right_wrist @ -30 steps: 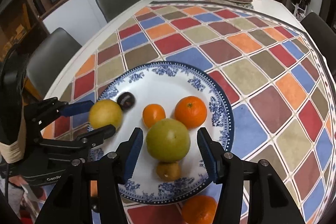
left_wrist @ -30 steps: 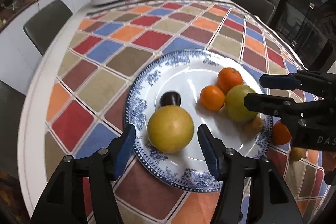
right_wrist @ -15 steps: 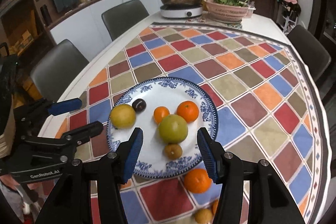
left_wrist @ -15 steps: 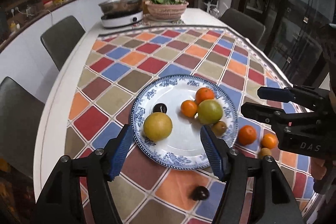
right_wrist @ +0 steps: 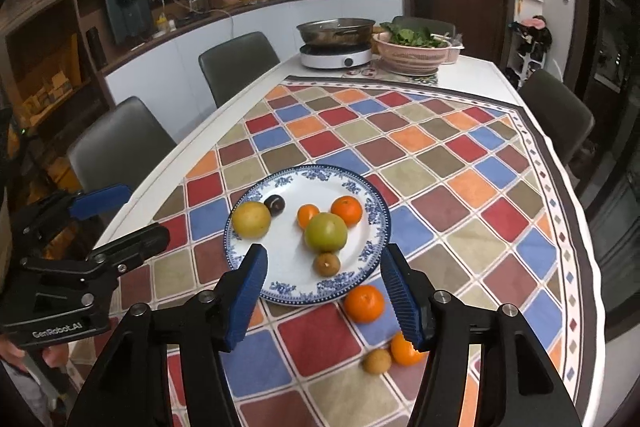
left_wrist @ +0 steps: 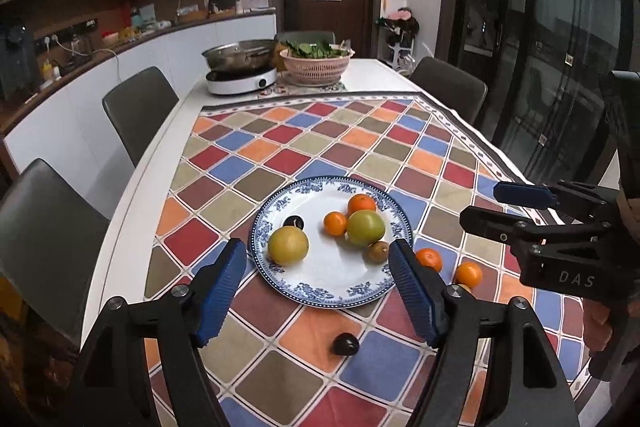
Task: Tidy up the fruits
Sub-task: 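Lift both tools off the plate toward the remaining plum and kiwi, then grasp the dark plum with the left tool while the right tool grasps a brown kiwi, then carry the plum and kiwi onto the white plate and open both tools, then withdraw both tools from the plate toward the two loose oranges, then grasp an orange with the left tool while the right tool grasps another orange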
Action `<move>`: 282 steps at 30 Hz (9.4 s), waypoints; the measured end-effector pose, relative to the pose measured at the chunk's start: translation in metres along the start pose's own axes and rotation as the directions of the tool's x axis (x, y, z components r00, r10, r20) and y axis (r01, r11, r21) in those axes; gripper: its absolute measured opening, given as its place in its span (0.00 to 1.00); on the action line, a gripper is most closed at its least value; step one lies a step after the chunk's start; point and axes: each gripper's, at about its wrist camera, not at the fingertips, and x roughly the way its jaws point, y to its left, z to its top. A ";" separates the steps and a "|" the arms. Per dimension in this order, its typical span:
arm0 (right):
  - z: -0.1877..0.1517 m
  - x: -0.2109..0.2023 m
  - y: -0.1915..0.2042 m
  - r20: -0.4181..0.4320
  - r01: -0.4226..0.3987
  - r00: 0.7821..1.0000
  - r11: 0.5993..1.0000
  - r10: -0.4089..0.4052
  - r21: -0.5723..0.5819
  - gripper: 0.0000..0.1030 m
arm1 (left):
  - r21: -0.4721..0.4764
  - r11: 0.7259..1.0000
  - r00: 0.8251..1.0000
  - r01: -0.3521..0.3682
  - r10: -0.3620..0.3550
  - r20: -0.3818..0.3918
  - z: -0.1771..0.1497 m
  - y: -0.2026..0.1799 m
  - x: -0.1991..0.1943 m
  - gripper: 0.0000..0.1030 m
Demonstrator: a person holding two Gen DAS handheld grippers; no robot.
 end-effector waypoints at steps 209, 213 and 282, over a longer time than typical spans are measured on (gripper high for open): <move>0.021 0.009 -0.010 0.031 -0.035 0.999 0.996 0.038 -0.082 0.44 | 0.042 0.994 0.995 0.101 -0.101 -0.021 0.019 -0.019 0.030 0.49; 0.010 -0.014 -0.014 0.078 -0.011 0.997 0.997 0.016 -0.070 0.52 | 0.062 0.993 0.995 0.100 -0.101 0.019 0.010 -0.032 0.014 0.55; -0.109 0.078 -0.083 -0.122 0.056 0.992 0.988 -0.039 0.141 0.39 | 0.417 0.808 0.909 0.417 -0.363 -0.207 -0.047 -0.109 0.165 0.42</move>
